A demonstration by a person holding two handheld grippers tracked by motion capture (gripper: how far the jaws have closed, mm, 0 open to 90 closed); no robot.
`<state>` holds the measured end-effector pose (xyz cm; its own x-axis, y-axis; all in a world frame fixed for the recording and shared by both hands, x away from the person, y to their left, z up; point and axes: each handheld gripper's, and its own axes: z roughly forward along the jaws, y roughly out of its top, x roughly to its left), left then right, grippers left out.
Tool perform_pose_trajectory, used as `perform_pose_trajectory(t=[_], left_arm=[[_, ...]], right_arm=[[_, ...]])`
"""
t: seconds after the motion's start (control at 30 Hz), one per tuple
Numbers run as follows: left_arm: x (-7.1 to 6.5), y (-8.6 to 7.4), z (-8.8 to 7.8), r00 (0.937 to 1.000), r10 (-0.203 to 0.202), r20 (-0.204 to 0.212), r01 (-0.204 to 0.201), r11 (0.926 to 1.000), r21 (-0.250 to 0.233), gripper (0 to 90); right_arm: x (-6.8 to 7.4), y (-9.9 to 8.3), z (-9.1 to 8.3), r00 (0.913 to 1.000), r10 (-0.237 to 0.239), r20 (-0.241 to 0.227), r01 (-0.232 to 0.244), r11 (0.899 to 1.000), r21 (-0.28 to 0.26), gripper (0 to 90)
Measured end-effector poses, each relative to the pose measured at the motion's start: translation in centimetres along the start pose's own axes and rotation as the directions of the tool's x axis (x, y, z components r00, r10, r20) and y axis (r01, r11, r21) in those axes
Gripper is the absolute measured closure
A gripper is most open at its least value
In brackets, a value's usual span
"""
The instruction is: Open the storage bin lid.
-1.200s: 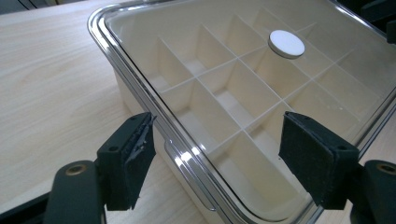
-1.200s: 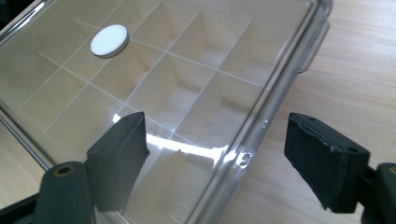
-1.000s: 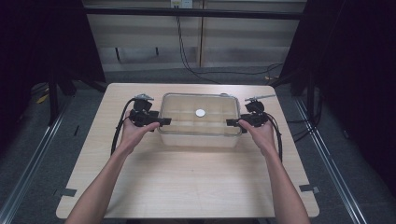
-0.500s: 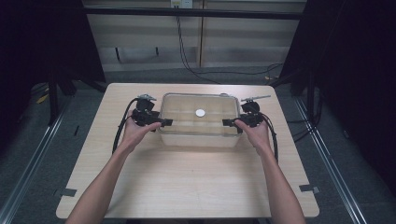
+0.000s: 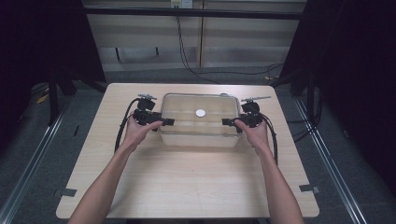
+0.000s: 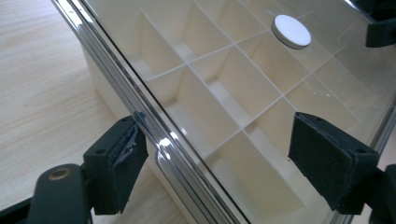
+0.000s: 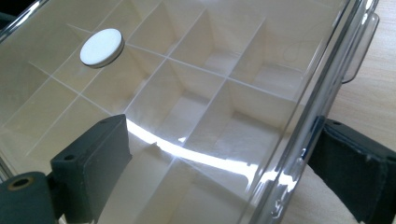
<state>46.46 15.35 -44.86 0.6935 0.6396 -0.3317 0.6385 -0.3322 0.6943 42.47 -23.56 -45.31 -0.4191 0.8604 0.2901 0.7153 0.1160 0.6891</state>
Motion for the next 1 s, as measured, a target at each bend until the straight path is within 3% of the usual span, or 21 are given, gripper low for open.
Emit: perform_pose_trajectory(t=[0.03,0.17,0.3,0.37,0.5,0.73,0.9,1.0], left_arm=[[0.1,0.0,0.1,0.9999,0.0,0.013,0.0,1.0,-0.001,19.1],[-0.1,0.0,0.2,1.0,0.004,0.003,-0.004,1.0,0.002,17.5],[-0.1,0.0,0.0,0.9999,-0.009,-0.009,0.009,1.0,-0.002,21.3],[-0.1,0.0,-0.1,0.9998,-0.01,-0.016,0.01,0.9999,-0.009,22.9],[-0.5,0.1,-0.5,0.9984,0.025,-0.051,-0.026,0.9995,-0.016,25.1],[-0.4,-0.3,-0.5,0.9982,0.007,-0.06,-0.01,0.999,-0.043,25.6],[-0.5,-0.3,-0.7,0.998,0.026,-0.058,-0.029,0.9983,-0.05,26.1],[-0.6,-0.3,-0.9,0.9979,0.026,-0.06,-0.029,0.9977,-0.061,31.0]], right_arm=[[0.0,0.0,0.0,1.0,0.0,0.0,0.0,1.0,0.0,6.5],[-0.1,-0.1,0.0,0.9999,0.013,-0.007,-0.013,1.0,-0.004,6.6],[0.5,0.1,-0.1,0.9993,-0.005,0.037,0.006,1.0,-0.006,7.5],[0.5,0.0,-0.1,0.9993,-0.005,0.038,0.005,1.0,-0.01,7.5],[0.5,-0.1,-0.1,0.9994,0.001,0.036,-0.001,1.0,-0.02,7.5],[0.6,-0.2,-0.1,0.9987,0.008,0.05,-0.006,1.0,-0.024,7.5],[0.9,-0.1,-0.4,0.9967,-0.023,0.078,0.025,0.999,-0.035,8.1],[0.9,-0.1,-0.7,0.9962,-0.024,0.084,0.029,0.998,-0.049,11.0]])
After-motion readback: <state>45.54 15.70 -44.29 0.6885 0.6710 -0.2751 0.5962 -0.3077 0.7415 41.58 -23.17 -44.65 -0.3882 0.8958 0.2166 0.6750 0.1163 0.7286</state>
